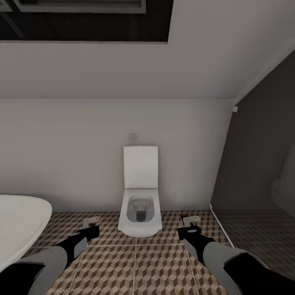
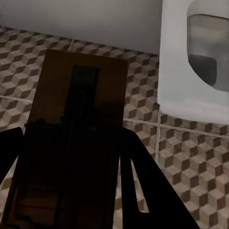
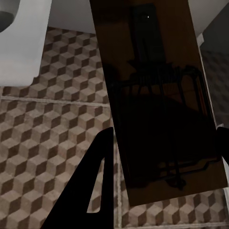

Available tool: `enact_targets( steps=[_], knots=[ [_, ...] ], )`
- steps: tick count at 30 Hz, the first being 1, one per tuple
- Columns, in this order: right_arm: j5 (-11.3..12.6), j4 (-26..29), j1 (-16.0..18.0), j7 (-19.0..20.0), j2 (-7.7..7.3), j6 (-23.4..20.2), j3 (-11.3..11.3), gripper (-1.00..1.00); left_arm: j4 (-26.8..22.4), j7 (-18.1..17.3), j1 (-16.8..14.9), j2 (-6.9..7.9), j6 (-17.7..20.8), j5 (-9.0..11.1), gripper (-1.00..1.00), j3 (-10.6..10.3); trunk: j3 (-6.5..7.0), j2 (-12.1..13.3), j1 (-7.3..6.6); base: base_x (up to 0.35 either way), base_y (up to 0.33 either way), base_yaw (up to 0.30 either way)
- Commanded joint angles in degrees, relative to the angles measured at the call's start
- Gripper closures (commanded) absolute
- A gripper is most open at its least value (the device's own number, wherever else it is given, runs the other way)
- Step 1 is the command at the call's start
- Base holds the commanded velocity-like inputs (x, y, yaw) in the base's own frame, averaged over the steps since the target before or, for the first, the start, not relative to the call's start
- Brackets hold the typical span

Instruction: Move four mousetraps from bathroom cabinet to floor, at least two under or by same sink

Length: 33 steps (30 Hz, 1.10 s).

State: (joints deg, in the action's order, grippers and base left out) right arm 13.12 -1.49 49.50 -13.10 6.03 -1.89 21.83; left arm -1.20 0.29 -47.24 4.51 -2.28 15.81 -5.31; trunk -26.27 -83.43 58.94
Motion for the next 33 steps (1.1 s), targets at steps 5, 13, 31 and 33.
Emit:
enact_targets(
  steps=[5,13,31,33],
  knots=[
    [0.5,-0.1,0.1,-0.1,0.08,-0.1,0.5,1.00,0.1,0.6,0.0,-0.02,-0.2,0.4,1.00,-0.5,-0.96,-2.1,1.10,0.000,0.000,0.000],
    [0.6,-0.1,0.1,-0.1,0.17,-0.1,0.5,1.00,0.1,0.8,0.0,-0.50,-0.6,0.3,1.00,-0.5,-2.40,-5.3,2.86,0.000,0.000,0.000],
    [0.6,-0.1,0.1,0.0,0.14,-0.1,0.5,1.00,0.1,0.9,0.0,-1.13,-0.6,0.2,1.00,-0.6,-5.63,-12.5,6.81,0.000,0.000,0.000],
    [0.6,-0.1,0.1,0.0,0.13,-0.1,0.5,1.00,0.1,0.9,0.0,-1.11,-0.6,0.2,1.00,-0.6,-5.99,-13.3,7.25,0.000,0.000,0.000]
  ],
)
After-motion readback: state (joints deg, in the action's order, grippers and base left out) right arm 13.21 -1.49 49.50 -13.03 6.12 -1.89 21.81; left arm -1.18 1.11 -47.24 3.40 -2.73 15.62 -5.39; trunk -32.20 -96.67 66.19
